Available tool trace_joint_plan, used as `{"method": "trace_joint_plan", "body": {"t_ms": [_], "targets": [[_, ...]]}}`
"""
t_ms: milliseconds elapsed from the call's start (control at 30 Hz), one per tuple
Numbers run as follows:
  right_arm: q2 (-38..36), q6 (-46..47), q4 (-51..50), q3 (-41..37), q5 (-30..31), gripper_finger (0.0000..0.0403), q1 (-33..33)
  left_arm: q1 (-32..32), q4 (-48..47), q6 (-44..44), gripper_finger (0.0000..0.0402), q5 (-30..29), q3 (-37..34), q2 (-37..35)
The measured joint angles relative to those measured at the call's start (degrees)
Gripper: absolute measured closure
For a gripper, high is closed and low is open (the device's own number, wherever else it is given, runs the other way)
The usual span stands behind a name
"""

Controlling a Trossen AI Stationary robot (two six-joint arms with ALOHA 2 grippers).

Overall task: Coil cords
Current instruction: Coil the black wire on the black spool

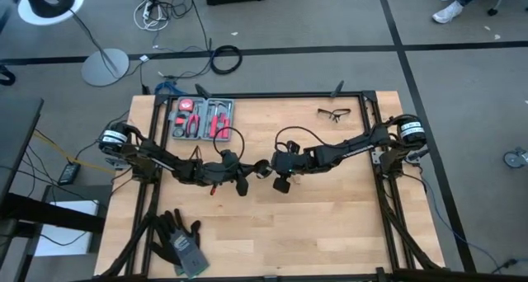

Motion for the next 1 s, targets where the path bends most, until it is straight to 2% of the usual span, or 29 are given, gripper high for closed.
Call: {"method": "trace_joint_plan", "body": {"t_ms": [200,433,733,1000], "targets": [[0.02,3.85,8.27,-6.06,0.54,0.0366,1.31,0.09,0.51,0.12,0.0401,-0.35,-0.1,-0.06],[-0.85,7.83,12.07,-10.47,2.52,0.0367,3.56,0.09,0.21,0.13,0.0401,-1.29,-0.13,-0.07],[-3.37,16.44,13.27,-17.67,13.28,0.0371,8.74,0.11,1.84,-0.43,0.0401,-1.56,-2.21,-0.07],[-3.8,25.16,33.14,-29.57,18.67,0.0372,12.76,0.11,9.73,-1.8,0.0402,-1.6,-5.85,-0.04]]}}
